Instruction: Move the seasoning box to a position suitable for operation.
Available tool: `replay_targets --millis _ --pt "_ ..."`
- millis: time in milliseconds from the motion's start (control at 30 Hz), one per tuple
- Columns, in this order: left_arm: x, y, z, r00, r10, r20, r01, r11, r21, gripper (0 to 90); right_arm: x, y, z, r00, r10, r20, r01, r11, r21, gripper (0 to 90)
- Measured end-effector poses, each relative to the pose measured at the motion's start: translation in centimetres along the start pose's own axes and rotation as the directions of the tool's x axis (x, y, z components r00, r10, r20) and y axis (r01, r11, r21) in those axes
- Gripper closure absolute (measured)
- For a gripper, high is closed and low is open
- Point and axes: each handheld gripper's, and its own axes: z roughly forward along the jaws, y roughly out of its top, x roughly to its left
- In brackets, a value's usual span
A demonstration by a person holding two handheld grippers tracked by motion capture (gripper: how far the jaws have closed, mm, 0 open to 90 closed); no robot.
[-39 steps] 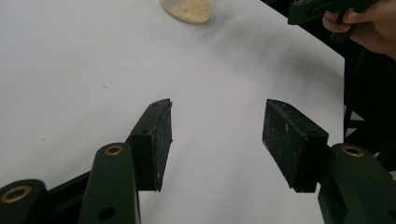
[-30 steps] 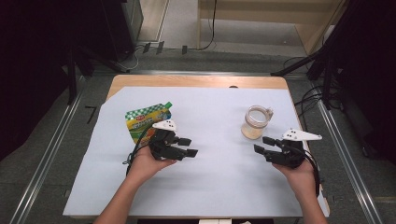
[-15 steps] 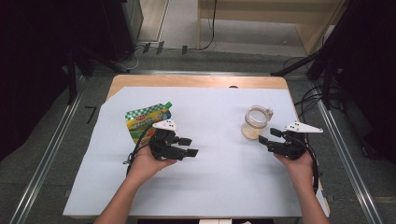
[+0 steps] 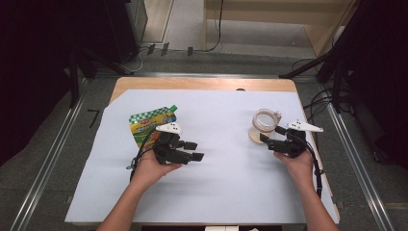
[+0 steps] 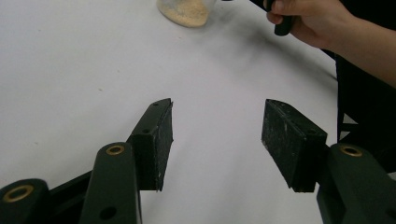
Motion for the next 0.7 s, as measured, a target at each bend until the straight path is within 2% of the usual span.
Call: replay_targets --millis 133,200,233,267,300,367,467,700 --pt "-0.1 0.0 -0.1 1.0000 0.003 0.000 -0.003 1.0000 -0.007 44.0 -0.4 -0.2 1.0 0.9998 -0.015 -0.011 0.014 1.000 -0.017 15.6" --pt "-0.1 -0.1 -0.1 1.0000 0.005 -0.002 -0.005 1.0000 -0.001 44.0 -0.4 -0.3 1.5 0.9994 -0.035 -0.001 0.035 0.999 -0.023 13.6" --pt "-0.1 -0.1 0.0 1.0000 0.004 0.000 -0.004 1.0000 0.000 44.0 -0.2 -0.4 1.7 0.9992 -0.040 0.008 0.040 0.999 -0.025 13.1" --pt "-0.1 -0.1 0.0 1.0000 0.002 0.000 -0.002 1.0000 0.001 44.0 0.0 -0.4 1.9 0.9974 -0.063 0.034 0.064 0.998 -0.030 12.7" --pt "-0.1 -0.1 0.0 1.0000 0.002 0.000 -0.002 1.0000 0.001 44.0 0.0 -0.4 1.9 0.9974 -0.063 0.034 0.064 0.998 -0.030 12.7" --pt "-0.1 -0.2 -0.1 1.0000 -0.001 -0.002 0.001 1.0000 0.005 44.0 0.8 -0.4 2.4 0.9913 -0.092 0.094 0.095 0.995 -0.033 12.0" --pt "-0.1 -0.4 -0.3 1.0000 -0.004 -0.004 0.004 1.0000 0.004 44.0 0.7 0.1 2.6 0.9928 -0.079 0.090 0.079 0.997 -0.001 11.5" --pt "-0.1 -0.8 -0.7 0.9998 -0.016 -0.011 0.016 0.9999 -0.004 43.9 0.4 0.1 3.1 0.9957 -0.062 0.069 0.062 0.998 -0.008 10.2"
